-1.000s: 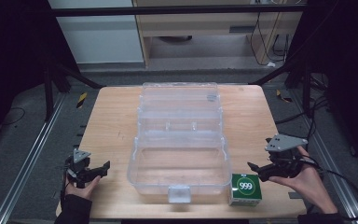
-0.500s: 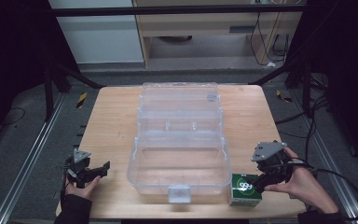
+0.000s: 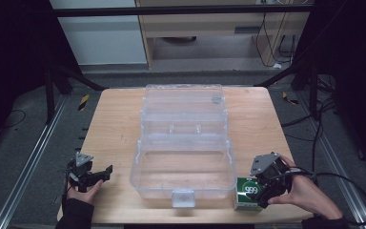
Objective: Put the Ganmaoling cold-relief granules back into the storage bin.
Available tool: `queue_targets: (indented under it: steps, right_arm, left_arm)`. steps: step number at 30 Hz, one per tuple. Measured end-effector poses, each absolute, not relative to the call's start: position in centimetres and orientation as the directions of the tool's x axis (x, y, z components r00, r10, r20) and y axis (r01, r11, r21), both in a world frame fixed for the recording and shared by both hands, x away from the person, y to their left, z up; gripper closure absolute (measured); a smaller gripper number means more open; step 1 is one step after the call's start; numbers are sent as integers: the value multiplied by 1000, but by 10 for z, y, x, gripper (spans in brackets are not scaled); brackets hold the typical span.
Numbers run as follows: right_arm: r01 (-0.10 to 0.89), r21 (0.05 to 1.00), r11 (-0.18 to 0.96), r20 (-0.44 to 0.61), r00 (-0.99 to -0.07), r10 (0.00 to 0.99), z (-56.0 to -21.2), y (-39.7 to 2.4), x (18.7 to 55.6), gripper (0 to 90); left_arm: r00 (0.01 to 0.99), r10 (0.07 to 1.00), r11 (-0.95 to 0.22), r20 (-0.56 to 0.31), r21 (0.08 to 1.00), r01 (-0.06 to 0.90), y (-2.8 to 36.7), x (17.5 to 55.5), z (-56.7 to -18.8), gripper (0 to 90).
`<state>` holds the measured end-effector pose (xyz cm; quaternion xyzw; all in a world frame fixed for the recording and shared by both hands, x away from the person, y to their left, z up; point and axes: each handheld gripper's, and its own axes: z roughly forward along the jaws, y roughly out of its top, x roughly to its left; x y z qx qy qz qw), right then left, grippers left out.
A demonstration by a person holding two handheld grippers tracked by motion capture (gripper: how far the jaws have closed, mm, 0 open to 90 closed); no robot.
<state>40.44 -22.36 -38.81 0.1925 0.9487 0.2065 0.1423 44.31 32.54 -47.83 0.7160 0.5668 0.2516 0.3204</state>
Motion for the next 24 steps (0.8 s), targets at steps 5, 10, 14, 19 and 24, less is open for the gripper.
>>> queue_targets:
  steps: [5, 10, 14, 19, 24]
  right_arm:
    - [291, 409, 865, -185, -902, 390, -395, -220, 402, 8]
    - [287, 390, 875, -172, -911, 376, -400, -216, 401, 8]
    - [284, 371, 884, -165, -917, 363, -405, -215, 402, 7]
    - [276, 345, 897, -149, -928, 343, -412, -213, 401, 7]
    - [260, 318, 912, -157, -934, 321, -418, -209, 402, 7]
  left_arm:
    - [231, 973, -152, -2, 744, 651, 325, 443, -478, 160]
    - [232, 973, -153, -2, 744, 650, 325, 443, -478, 160]
    - [231, 973, -153, -2, 744, 650, 326, 443, -478, 160]
    - [232, 973, -155, 0, 743, 651, 325, 443, -478, 160]
    - [232, 973, -155, 0, 743, 651, 325, 443, -478, 160]
